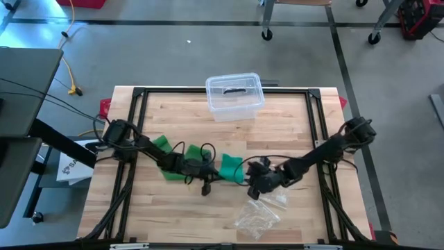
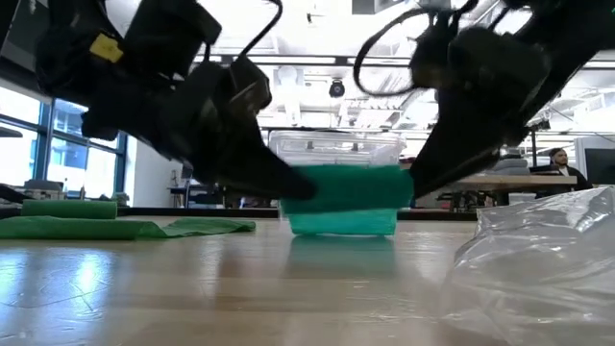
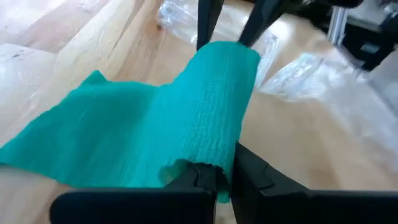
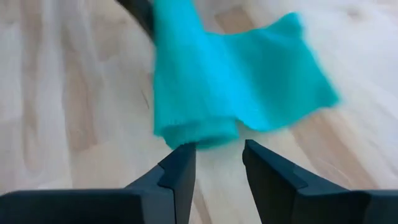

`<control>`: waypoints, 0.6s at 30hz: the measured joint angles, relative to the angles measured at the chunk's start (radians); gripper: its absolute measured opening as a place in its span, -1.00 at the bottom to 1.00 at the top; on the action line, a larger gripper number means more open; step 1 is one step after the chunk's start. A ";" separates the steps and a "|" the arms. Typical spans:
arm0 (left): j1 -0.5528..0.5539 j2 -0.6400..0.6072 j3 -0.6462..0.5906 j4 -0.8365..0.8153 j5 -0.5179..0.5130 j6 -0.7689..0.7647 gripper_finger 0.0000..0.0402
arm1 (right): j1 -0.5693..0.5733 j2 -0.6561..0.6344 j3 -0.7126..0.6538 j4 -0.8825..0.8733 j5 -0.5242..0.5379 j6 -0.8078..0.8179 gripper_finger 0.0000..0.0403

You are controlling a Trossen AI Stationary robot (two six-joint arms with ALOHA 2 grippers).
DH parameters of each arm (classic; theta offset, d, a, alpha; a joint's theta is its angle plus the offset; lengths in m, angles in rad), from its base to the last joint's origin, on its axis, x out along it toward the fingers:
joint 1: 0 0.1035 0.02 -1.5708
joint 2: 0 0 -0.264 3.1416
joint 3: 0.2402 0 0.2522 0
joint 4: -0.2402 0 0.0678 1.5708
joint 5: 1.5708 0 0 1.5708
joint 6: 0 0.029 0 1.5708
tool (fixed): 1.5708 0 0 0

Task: Roll bandage
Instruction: Roll the blue bandage

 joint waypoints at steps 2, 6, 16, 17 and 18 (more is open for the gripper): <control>-0.013 -0.020 -0.001 -0.010 -0.003 -0.024 -0.95 | 0.038 -0.017 0.026 -0.120 0.058 0.046 -0.37; -0.027 -0.079 -0.001 -0.004 -0.015 -0.058 -0.96 | 0.098 -0.037 0.076 -0.233 0.144 0.104 -0.37; -0.050 -0.264 -0.002 -0.014 -0.006 -0.096 -0.94 | 0.206 -0.035 0.124 -0.329 0.214 0.117 -0.37; -0.050 -0.282 -0.002 -0.013 -0.006 -0.096 -0.94 | 0.216 -0.035 0.126 -0.324 0.236 0.121 -0.37; -0.051 -0.303 -0.002 -0.012 -0.004 -0.095 -0.94 | 0.225 -0.035 0.127 -0.321 0.269 0.120 -0.37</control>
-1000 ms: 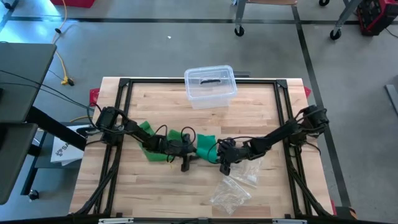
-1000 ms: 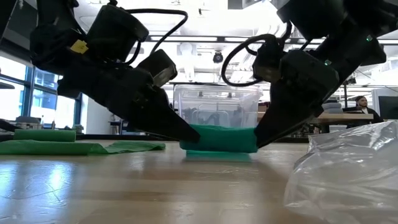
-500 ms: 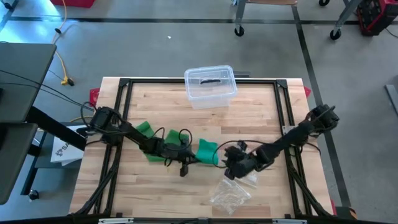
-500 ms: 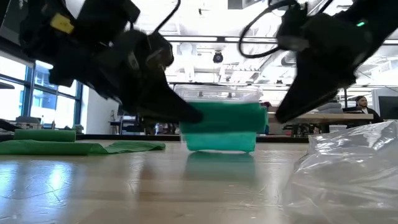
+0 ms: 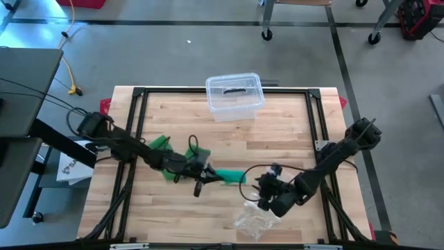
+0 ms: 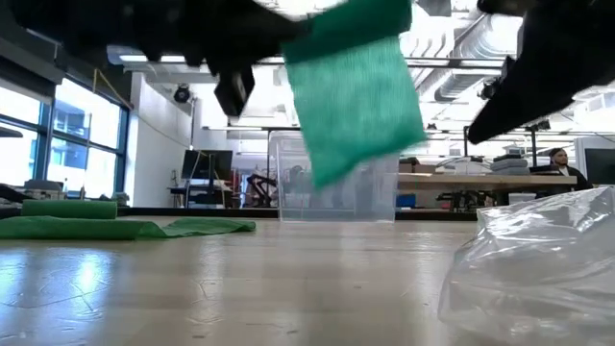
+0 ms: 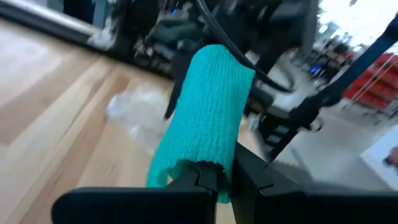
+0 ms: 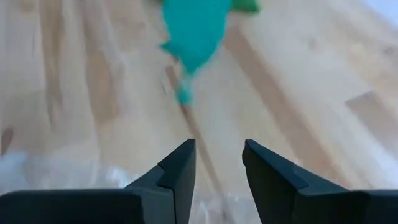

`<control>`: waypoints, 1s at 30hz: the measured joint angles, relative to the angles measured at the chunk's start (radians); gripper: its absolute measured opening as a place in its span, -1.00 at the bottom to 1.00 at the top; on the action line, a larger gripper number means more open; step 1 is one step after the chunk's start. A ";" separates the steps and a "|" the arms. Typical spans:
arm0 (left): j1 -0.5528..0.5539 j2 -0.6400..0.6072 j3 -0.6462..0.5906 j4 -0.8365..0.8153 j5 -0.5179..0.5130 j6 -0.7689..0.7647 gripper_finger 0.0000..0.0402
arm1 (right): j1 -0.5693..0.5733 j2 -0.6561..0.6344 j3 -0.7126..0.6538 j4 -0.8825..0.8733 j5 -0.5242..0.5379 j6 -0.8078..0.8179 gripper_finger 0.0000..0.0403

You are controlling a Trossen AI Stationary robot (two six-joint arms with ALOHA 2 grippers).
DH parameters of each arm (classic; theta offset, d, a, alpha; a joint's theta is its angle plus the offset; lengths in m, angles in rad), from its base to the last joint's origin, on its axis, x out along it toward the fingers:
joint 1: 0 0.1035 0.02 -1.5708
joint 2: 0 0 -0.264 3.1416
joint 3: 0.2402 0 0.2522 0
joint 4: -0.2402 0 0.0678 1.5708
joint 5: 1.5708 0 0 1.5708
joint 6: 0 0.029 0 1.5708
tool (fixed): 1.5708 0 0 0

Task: Roll bandage
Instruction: Roll the blue bandage

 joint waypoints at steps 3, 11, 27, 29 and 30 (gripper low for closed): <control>-0.005 -0.041 0.000 0.000 0.002 0.016 -0.94 | 0.030 0.001 0.001 0.045 0.124 -0.033 -0.37; -0.018 -0.071 0.000 -0.001 0.001 0.014 -0.93 | 0.014 0.002 -0.032 0.294 0.113 -0.264 -0.37; -0.031 -0.071 -0.001 0.002 0.000 0.011 -0.93 | -0.034 -0.076 -0.031 0.414 0.133 -0.398 -0.36; -0.031 -0.071 -0.001 0.003 0.000 0.011 -0.93 | -0.063 -0.055 -0.030 0.456 0.085 -0.431 -0.36; -0.032 -0.071 -0.001 0.004 0.000 0.011 -0.93 | -0.078 -0.044 -0.030 0.474 0.070 -0.451 -0.36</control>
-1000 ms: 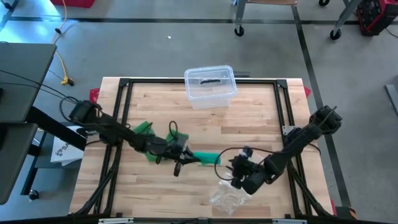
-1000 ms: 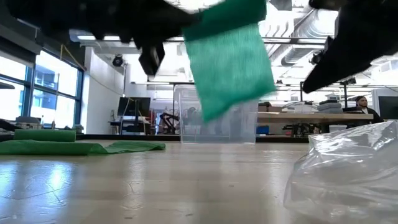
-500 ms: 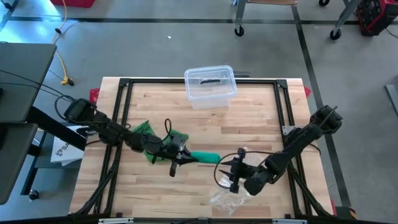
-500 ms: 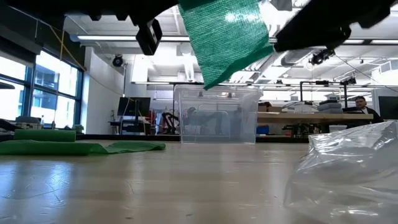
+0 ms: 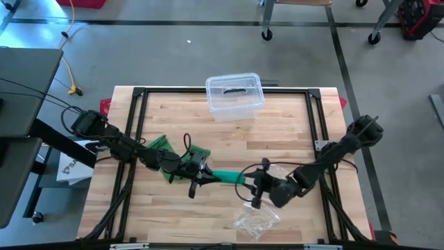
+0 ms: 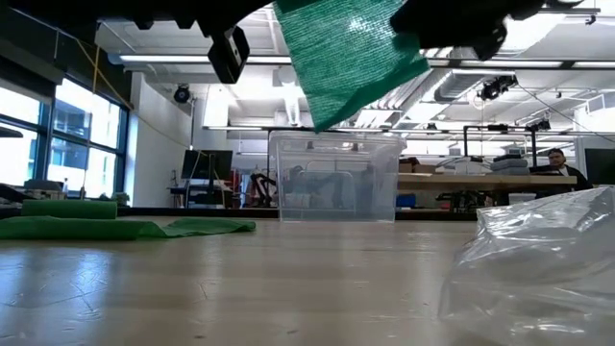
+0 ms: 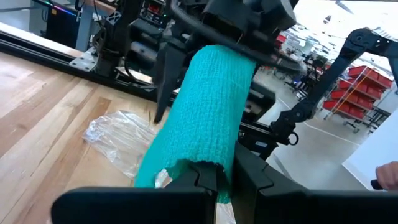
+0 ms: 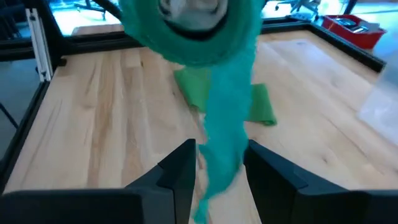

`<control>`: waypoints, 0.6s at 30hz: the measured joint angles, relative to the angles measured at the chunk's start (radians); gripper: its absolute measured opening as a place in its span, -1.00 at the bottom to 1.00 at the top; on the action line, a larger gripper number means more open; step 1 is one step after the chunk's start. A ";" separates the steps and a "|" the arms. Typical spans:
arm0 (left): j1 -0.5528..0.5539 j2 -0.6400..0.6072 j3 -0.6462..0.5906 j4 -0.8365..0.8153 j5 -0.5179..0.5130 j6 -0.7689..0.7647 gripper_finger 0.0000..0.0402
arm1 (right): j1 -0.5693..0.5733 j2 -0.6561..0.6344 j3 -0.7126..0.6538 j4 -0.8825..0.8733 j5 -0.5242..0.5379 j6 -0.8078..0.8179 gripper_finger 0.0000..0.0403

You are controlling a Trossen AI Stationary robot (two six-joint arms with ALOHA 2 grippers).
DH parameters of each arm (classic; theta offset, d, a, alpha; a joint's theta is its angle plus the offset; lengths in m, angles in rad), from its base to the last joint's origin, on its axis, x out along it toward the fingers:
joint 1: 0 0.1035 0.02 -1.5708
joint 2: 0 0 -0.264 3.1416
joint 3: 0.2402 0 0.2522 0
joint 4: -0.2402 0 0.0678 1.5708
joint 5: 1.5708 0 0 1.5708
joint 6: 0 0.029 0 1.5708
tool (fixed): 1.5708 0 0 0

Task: Roll bandage
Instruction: Roll the blue bandage

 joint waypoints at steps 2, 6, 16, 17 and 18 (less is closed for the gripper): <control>0.000 0.000 0.000 0.002 0.003 0.000 -0.93 | -0.028 0.018 0.000 0.017 0.004 -0.023 -0.39; -0.007 0.000 0.000 0.002 0.049 -0.025 -0.93 | -0.061 0.041 0.000 0.010 0.081 -0.029 -0.75; -0.054 0.000 0.000 -0.198 0.097 -0.155 -0.93 | 0.003 -0.001 0.000 0.062 0.421 -0.112 -0.99; -0.053 0.000 0.000 -0.229 0.079 -0.163 -0.93 | 0.020 -0.006 0.000 0.092 0.439 -0.155 -1.00; -0.051 0.001 0.000 -0.253 0.061 -0.171 -0.93 | 0.036 -0.012 0.000 0.128 0.446 -0.208 -0.99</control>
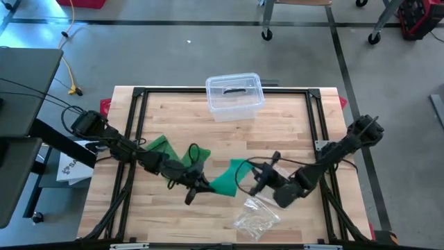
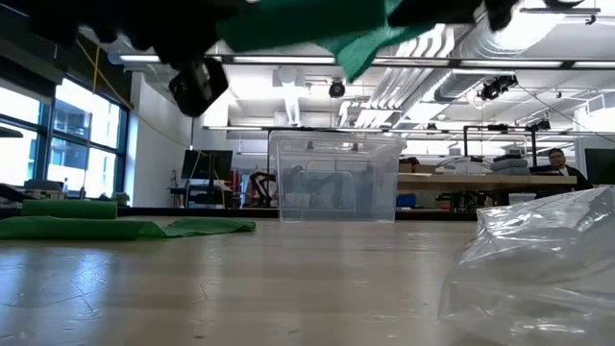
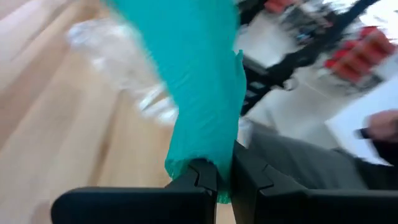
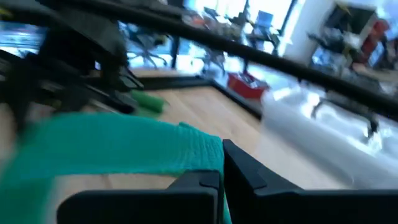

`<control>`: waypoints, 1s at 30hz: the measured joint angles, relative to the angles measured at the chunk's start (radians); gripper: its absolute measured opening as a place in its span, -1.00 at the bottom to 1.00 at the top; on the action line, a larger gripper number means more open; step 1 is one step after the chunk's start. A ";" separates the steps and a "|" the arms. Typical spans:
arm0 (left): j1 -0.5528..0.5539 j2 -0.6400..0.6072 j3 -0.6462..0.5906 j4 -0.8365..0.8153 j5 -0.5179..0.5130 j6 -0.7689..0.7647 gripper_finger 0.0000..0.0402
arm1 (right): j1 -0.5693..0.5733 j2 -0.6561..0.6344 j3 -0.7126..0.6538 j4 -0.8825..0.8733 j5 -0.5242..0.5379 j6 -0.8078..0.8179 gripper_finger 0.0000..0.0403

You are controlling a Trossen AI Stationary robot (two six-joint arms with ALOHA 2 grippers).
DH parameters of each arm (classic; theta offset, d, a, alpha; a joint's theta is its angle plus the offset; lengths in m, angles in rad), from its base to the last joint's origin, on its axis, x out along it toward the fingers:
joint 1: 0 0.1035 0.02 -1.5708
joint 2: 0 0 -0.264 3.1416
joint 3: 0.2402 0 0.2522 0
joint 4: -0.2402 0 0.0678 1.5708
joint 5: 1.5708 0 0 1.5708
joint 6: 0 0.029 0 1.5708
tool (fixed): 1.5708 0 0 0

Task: Roll bandage
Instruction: Roll the blue bandage

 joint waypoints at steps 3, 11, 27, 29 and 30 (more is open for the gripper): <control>0.015 0.000 0.000 -0.034 -0.026 -0.003 -0.93 | 0.050 -0.006 0.000 0.157 0.003 -0.186 -1.00; 0.034 0.000 0.000 -0.031 0.076 -0.010 -0.94 | 0.092 -0.006 0.000 0.441 0.009 -0.526 -1.00; 0.068 0.245 -0.001 0.148 0.291 -0.108 -0.94 | -0.132 0.057 -0.223 -0.144 -0.403 0.517 -1.00; 0.068 0.273 -0.001 0.215 0.298 -0.112 -0.94 | -0.130 0.075 -0.248 -0.112 -0.420 0.543 -1.00; 0.068 0.282 -0.001 0.237 0.295 -0.117 -0.94 | -0.123 0.080 -0.252 -0.100 -0.420 0.555 -1.00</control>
